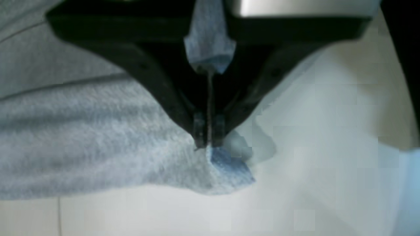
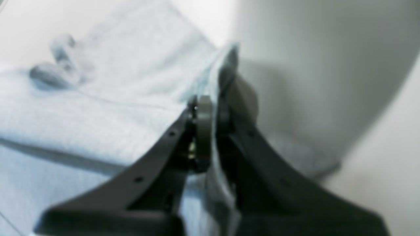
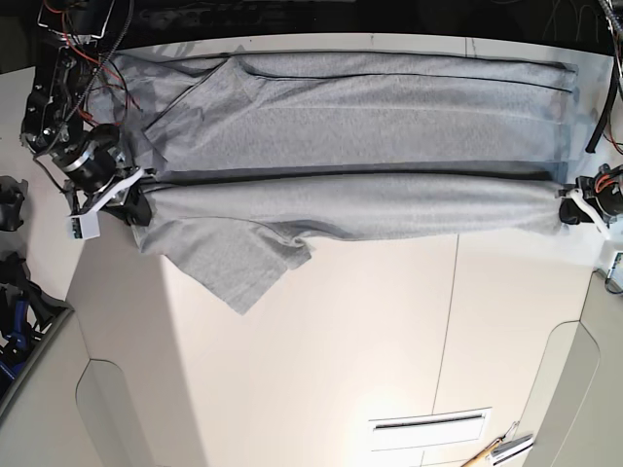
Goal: Fold the T-shirt properly
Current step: 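Grasp the side edge with both grippers and fold it over the body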
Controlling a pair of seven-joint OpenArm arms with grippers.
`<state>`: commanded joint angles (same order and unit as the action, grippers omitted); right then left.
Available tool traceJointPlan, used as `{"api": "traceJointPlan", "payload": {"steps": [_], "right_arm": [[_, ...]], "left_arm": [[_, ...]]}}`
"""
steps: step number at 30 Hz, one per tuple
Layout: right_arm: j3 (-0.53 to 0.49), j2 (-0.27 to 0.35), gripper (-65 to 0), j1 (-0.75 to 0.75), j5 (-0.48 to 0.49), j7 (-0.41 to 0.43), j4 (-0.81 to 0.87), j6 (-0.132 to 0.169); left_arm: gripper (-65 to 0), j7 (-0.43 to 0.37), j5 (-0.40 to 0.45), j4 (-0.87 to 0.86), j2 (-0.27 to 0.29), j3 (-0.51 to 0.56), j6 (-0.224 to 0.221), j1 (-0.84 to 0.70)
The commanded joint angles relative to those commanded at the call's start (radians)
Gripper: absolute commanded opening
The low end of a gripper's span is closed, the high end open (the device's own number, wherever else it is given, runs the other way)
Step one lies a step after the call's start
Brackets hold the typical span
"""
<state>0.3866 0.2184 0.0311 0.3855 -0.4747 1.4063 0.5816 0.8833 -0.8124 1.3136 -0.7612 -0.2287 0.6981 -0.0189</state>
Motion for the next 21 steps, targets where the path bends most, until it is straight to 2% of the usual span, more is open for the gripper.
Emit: {"api": "traceJointPlan", "payload": {"steps": [7,8,10,11,12,17,21], "right_arm": [[0.000,0.000,-65.0,0.033,-0.001,0.006,-0.009,-0.011],[0.000,0.000,-63.2,0.033,0.000,0.006,-0.009,-0.011],[0.000,0.000,-45.6,0.033,0.000,0.006,-0.009,-0.017],[0.000,0.000,-39.4,0.032,0.000,0.006,-0.009,-0.021],[0.002,0.000,-36.2,0.030,0.000,0.007,-0.009,-0.021],[0.085,-0.014,-36.0,0.024,0.128,0.011,0.012,-0.020],[0.198,-0.071,-35.9,-0.044,0.130,0.019,0.018,-0.020]], "left_arm": [[-65.0,-0.004,0.001,0.000,0.038,0.000,0.000,-0.051],[-65.0,-0.004,0.000,0.000,0.047,0.000,0.000,-0.050],[-65.0,-0.004,0.001,0.000,0.063,0.000,0.000,-0.050],[-65.0,-0.004,0.000,0.000,0.068,0.000,0.000,-0.051],[-65.0,-0.004,0.000,0.000,0.071,0.000,0.000,-0.050],[-65.0,-0.003,0.001,0.000,0.071,0.000,0.000,-0.051],[-65.0,-0.004,0.001,0.000,0.071,0.000,0.000,-0.051]]}}
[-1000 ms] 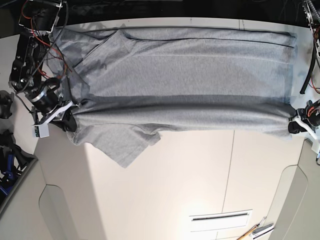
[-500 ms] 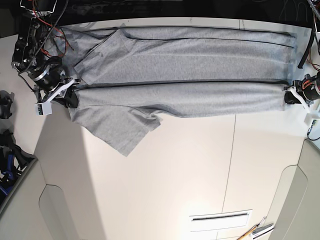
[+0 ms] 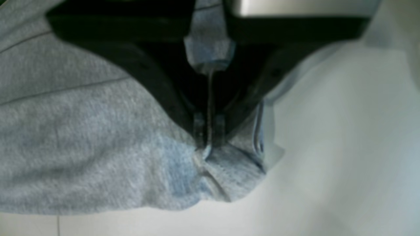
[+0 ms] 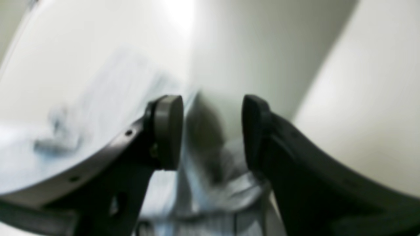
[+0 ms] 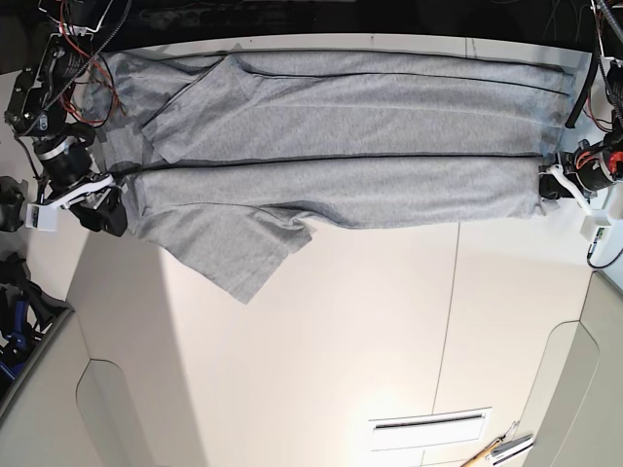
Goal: Fold the T-shirt properly
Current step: 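Grasp the side edge with both grippers and fold it over the body, then fold the hem side over with both grippers toward the collar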
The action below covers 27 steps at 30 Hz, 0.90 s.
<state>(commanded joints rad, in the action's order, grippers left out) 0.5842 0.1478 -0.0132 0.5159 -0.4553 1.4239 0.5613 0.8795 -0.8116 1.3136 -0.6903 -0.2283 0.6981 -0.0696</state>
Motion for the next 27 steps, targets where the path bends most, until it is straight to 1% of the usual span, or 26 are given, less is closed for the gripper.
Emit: {"api": "traceJointPlan", "payload": {"steps": [2,4,6,9,10,13,14,16,21,23,25,27], "right_arm": [[0.015,-0.021,-35.9,-0.048,-0.014,0.005,-0.006,0.000],[0.006,-0.038,-35.9,-0.098,-0.069,0.014,-0.025,0.000],[-0.028,-0.040,-35.9,-0.143,-0.130,0.036,-0.061,0.000],[-0.099,-0.040,-35.9,-0.207,-0.218,0.103,-0.163,-0.003],[-0.127,-0.040,-35.0,-0.231,-0.238,0.126,-0.212,-0.005],[-0.212,-0.040,-24.9,-0.293,-0.295,0.212,-0.375,-0.004],[-0.240,-0.040,-23.2,-0.310,-0.304,0.225,-0.418,-0.003],[-0.291,-0.040,-23.2,-0.331,-0.319,0.224,-0.470,-0.004],[-0.405,-0.040,-23.2,-0.329,-0.318,0.211,-0.476,-0.004],[-0.443,-0.040,-23.2,-0.327,-0.317,0.211,-0.476,-0.003],[-0.475,-0.043,-23.3,-0.327,-0.317,0.208,-0.476,0.009],[-0.489,-0.052,-23.5,-0.327,-0.318,0.208,-0.476,0.011]], "left_arm": [[-65.0,0.000,0.000,0.000,0.000,0.000,0.000,0.000],[-65.0,0.000,0.000,0.000,0.000,0.000,0.000,0.000],[-65.0,0.000,0.000,0.000,0.000,0.000,0.000,0.000],[-65.0,0.000,0.000,0.000,0.000,0.000,0.000,0.000],[-65.0,0.000,0.000,0.000,0.000,0.000,0.000,0.000],[-65.0,0.000,-0.001,0.000,0.000,0.000,0.000,0.000],[-65.0,0.000,-0.001,0.000,0.000,0.000,0.000,0.000],[-65.0,0.000,-0.005,0.000,0.000,0.000,0.000,0.000],[-65.0,0.000,-0.038,0.000,0.000,0.000,0.000,0.000],[-65.0,0.000,-0.038,0.000,0.000,0.000,0.000,0.000],[-65.0,0.000,-0.038,0.000,0.000,0.000,0.000,0.000],[-65.0,0.001,-0.037,0.000,0.000,0.000,0.000,0.000]]}}
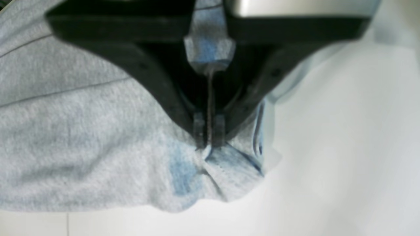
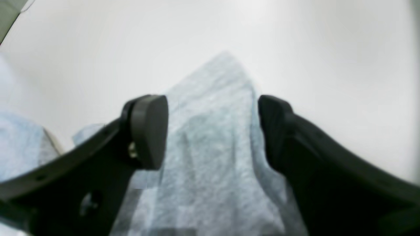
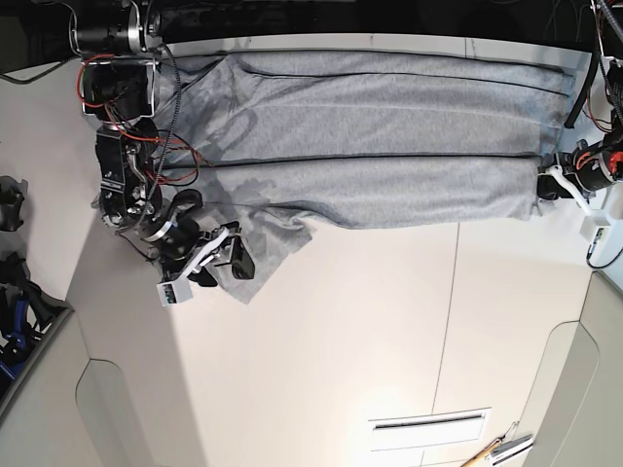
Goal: Fold the T-shirt properly
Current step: 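Fold the hem side over with both grippers toward the collar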
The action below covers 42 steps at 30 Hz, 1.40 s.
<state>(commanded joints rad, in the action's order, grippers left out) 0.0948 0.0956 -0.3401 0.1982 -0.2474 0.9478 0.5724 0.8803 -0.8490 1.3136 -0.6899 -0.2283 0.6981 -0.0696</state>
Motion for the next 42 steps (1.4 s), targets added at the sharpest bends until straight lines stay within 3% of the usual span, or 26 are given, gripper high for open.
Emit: {"api": "traceJointPlan", "payload": {"steps": [2,4,6,7,11,13,16,18,21,26,31,42], "right_arm": [[-0.001,-0.011,-26.9,0.000,0.000,0.000,0.000,0.000],[-0.001,-0.018,-42.1,0.000,0.000,0.000,0.001,0.000],[-0.001,-0.019,-63.2,0.000,0.000,0.000,0.010,0.000],[-0.001,-0.019,-65.0,0.000,0.000,-0.002,0.020,0.000],[0.020,-0.018,-65.0,0.020,0.032,-0.087,0.152,0.000],[0.048,-0.018,-65.0,0.050,0.081,-0.181,0.272,0.000],[0.100,-0.018,-65.0,0.117,0.151,-0.299,0.461,0.000],[0.137,-0.018,-65.0,0.177,0.181,-0.336,0.571,0.000],[0.192,-0.018,-65.0,0.292,0.235,-0.342,0.716,0.000],[0.236,-0.018,-65.0,0.459,0.299,-0.356,0.888,0.002],[0.250,-0.018,-65.0,0.575,0.301,-0.360,0.975,0.002],[0.251,-0.019,-65.0,0.762,0.352,-0.363,0.982,0.001]], "left_arm": [[-65.0,0.000,0.000,0.000,0.000,0.000,0.000,0.000],[-65.0,0.000,0.000,0.000,0.000,0.000,0.000,0.000],[-65.0,0.000,0.000,0.000,0.000,0.000,0.000,0.000],[-65.0,0.000,-0.001,0.000,0.000,0.000,0.000,0.000],[-65.0,0.000,-0.019,0.001,-0.001,0.000,0.000,0.001],[-65.0,0.001,-0.040,0.007,-0.012,0.000,0.000,0.000],[-65.0,0.067,-0.081,0.042,-0.020,-0.002,0.000,0.000],[-65.0,0.110,-0.087,0.077,-0.020,-0.002,0.000,0.000],[-65.0,0.117,-0.101,0.131,-0.026,-0.026,0.000,-0.017],[-65.0,0.159,-0.122,0.223,-0.025,-0.166,0.000,-0.094],[-65.0,0.239,-0.235,0.292,-0.025,-0.295,0.000,-0.197],[-65.0,0.254,-0.257,0.297,-0.024,-0.301,0.000,-0.282]]}}
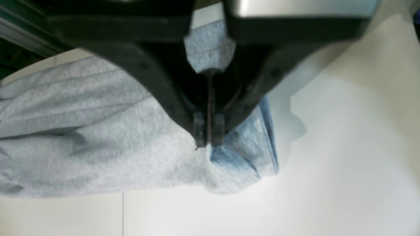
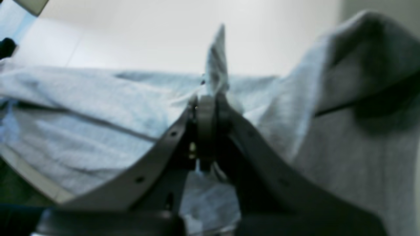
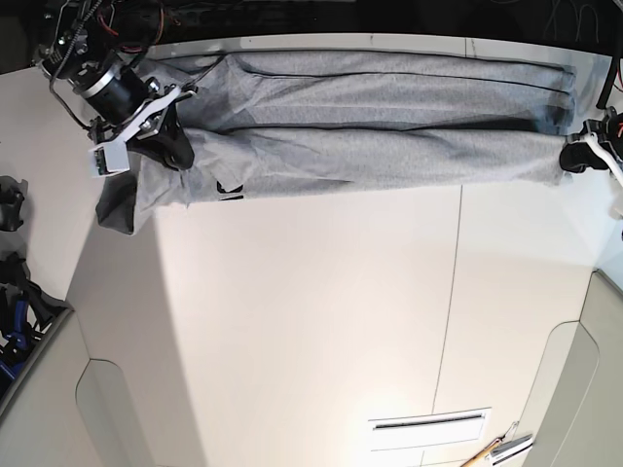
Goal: Fold the T-shirt properly
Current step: 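Fold the hem side over with both grippers toward the collar, then grasp the folded strip's end with the left gripper and lift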
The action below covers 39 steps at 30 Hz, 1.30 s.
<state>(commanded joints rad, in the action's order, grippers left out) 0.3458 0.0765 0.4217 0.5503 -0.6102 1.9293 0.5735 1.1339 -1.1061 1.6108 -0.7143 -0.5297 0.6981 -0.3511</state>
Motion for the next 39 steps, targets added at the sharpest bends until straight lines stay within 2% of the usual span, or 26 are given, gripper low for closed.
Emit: {"api": "traceJointPlan", "payload": {"steps": [2,5,8,10,12,13,15,20,24,25,26,27,28,29,32,36,39], "right_arm": [[0.000,0.000,-65.0,0.028,0.009,0.000,0.000,0.000],[0.000,-0.014,-65.0,0.064,-0.001,0.000,-0.002,-0.001],[0.000,-0.025,-65.0,0.089,-0.081,-0.005,-0.003,-0.003],[0.000,-0.027,-64.7,0.090,-0.105,-0.004,-0.003,-0.025],[0.008,-0.027,-46.7,0.085,-0.103,-0.003,-0.003,-0.027],[0.015,-0.027,-40.8,0.085,-0.085,-0.003,-0.002,-0.027],[0.039,-0.027,-38.1,0.085,-0.027,-0.004,0.003,-0.027],[0.137,-0.027,-38.1,0.085,0.062,-0.029,0.106,-0.019],[0.182,-0.027,-38.1,0.085,0.137,-0.081,0.202,-0.016],[0.182,-0.028,-39.3,0.084,0.149,-0.084,0.203,-0.016],[0.180,-0.031,-43.8,0.084,0.148,-0.084,0.200,-0.016],[0.180,-0.033,-51.8,0.084,0.145,-0.084,0.197,-0.016],[0.180,-0.040,-61.0,0.084,0.137,-0.083,0.192,-0.016],[0.180,-0.047,-65.0,0.083,0.125,-0.083,0.184,-0.016],[0.180,-0.061,-65.0,0.083,0.096,-0.082,0.129,-0.016],[0.177,-0.060,-65.0,0.082,0.097,-0.063,0.008,-0.015],[0.177,-0.060,-65.0,0.056,0.103,-0.053,-0.086,0.003]], "left_arm": [[-64.9,0.000,0.005,0.000,0.003,0.000,0.000,-0.001],[-60.3,0.000,0.013,0.000,0.010,0.000,0.000,-0.002],[-53.1,-0.001,0.026,0.000,0.024,0.000,0.000,-0.001],[-49.2,-0.017,0.025,0.000,0.025,0.000,0.000,-0.001],[-47.9,-0.024,0.025,0.000,0.028,0.000,0.000,-0.001],[-47.9,-0.026,0.026,0.000,0.031,0.000,0.000,-0.001],[-47.2,-0.031,0.026,0.000,0.035,0.000,0.000,-0.001],[-32.3,-0.030,0.025,0.000,0.035,-0.082,0.000,-0.005],[-30.7,-0.031,0.022,-0.004,0.039,-0.160,0.000,-0.051],[-28.1,-0.031,0.022,-0.004,0.043,-0.163,0.000,-0.068],[-25.1,-0.038,0.023,-0.005,0.053,-0.163,0.000,-0.082],[-22.5,-0.055,0.024,-0.005,0.069,-0.163,0.000,-0.095],[-21.5,-0.085,0.034,-0.008,0.086,-0.163,0.000,-0.106],[-21.4,-0.121,0.047,-0.011,0.105,-0.163,0.000,-0.117],[-21.4,-0.200,0.085,-0.023,0.151,-0.163,0.000,-0.137],[-21.4,-0.196,0.094,-0.068,0.163,-0.163,0.000,-0.136],[-21.4,-0.195,0.074,-0.113,0.164,-0.163,0.000,-0.136]]}}
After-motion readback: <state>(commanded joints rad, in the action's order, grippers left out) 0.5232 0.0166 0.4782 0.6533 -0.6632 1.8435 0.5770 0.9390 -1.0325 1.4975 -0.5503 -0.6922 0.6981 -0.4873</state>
